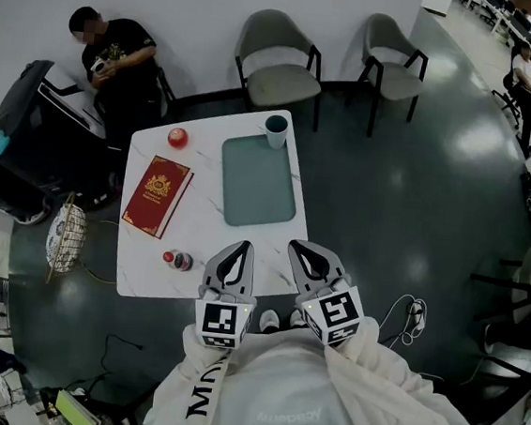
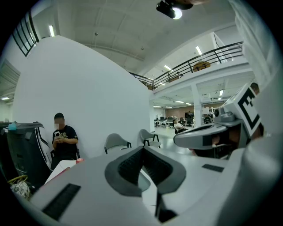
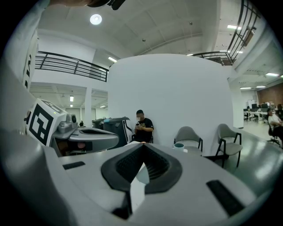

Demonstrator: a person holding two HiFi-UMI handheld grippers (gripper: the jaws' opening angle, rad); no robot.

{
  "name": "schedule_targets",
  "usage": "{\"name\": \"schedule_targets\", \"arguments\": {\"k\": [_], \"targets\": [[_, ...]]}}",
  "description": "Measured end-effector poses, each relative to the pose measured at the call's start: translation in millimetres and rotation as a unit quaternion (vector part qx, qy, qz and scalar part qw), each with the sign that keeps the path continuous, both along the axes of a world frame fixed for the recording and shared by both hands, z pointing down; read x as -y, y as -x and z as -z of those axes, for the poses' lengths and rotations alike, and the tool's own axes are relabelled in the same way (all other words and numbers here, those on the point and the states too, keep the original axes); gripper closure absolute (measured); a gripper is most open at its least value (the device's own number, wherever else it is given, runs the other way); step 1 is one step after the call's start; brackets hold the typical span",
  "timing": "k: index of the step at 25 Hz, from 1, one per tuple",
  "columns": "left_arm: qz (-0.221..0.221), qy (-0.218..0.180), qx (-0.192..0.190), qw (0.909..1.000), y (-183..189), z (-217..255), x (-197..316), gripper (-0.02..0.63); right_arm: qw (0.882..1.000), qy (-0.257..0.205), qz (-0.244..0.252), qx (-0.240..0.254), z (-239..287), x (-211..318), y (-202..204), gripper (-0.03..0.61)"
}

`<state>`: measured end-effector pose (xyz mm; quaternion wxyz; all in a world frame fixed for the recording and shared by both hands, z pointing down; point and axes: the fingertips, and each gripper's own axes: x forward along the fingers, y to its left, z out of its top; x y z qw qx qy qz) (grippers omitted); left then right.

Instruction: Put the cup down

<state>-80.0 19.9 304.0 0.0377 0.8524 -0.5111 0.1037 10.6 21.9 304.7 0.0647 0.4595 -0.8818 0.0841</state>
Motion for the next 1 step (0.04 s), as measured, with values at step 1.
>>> {"name": "schedule_targets", "arguments": {"k": [1], "targets": [[-0.001,-0.001,0.0,1.0,0.2,0.9,0.8,0.603,1.0,-0.001,0.001,0.001,0.2,0.3,1.0,0.574]]}}
